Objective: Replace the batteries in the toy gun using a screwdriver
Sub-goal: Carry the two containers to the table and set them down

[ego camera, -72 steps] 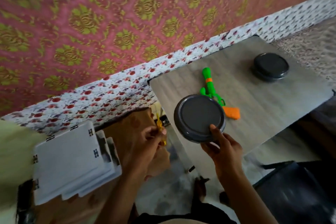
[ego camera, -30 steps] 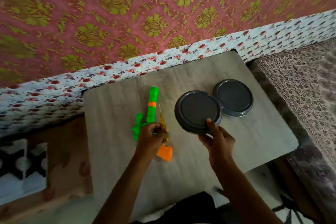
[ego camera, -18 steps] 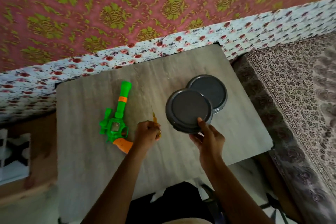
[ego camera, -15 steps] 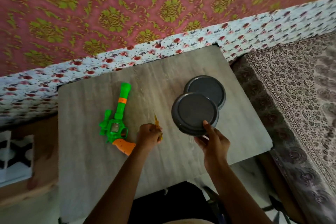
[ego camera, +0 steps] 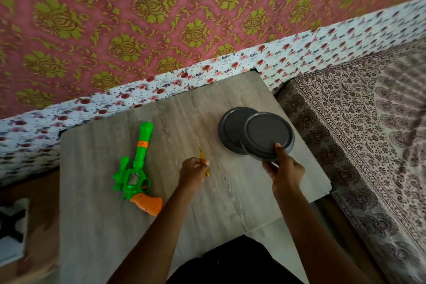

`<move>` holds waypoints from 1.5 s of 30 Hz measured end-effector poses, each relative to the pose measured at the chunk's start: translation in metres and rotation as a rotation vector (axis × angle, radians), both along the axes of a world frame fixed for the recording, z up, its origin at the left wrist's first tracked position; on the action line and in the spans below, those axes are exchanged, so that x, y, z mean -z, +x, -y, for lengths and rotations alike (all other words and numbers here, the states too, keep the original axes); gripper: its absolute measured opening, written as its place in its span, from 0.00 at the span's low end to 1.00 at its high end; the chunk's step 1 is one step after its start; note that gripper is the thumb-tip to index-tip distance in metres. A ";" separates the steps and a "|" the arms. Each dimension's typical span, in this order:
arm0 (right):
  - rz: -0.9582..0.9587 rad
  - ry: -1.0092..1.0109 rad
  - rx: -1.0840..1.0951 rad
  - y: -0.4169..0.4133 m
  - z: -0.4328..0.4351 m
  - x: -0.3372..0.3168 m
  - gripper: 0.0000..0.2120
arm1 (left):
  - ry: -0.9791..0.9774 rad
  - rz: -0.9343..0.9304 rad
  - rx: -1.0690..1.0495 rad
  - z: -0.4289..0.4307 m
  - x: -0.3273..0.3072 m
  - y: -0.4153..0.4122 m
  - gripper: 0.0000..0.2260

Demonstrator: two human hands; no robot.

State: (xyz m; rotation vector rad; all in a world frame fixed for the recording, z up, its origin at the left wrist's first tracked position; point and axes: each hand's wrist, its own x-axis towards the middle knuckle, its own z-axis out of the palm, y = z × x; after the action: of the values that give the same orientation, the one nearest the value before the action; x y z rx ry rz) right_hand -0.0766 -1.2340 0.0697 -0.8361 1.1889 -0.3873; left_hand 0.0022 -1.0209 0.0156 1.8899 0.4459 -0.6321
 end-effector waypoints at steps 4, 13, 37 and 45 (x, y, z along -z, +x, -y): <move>0.027 -0.034 -0.021 0.049 0.032 0.000 0.10 | 0.068 0.002 0.006 0.012 0.006 0.023 0.06; -0.042 -0.162 -0.155 0.174 0.100 0.019 0.13 | 0.217 -0.085 -0.001 0.032 0.041 0.078 0.07; -0.009 0.181 -0.189 0.203 0.067 0.106 0.18 | -0.046 -0.112 -0.501 0.044 0.063 0.110 0.06; -0.142 0.085 -0.147 0.193 0.097 0.115 0.15 | -0.106 -0.153 -0.533 0.034 0.061 0.103 0.06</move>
State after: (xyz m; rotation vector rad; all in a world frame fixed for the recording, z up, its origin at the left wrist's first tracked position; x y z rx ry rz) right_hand 0.1167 -1.3312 -0.0452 -0.8824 1.2574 -0.1582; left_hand 0.1057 -1.0546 -0.0454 1.5354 0.9555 -0.4297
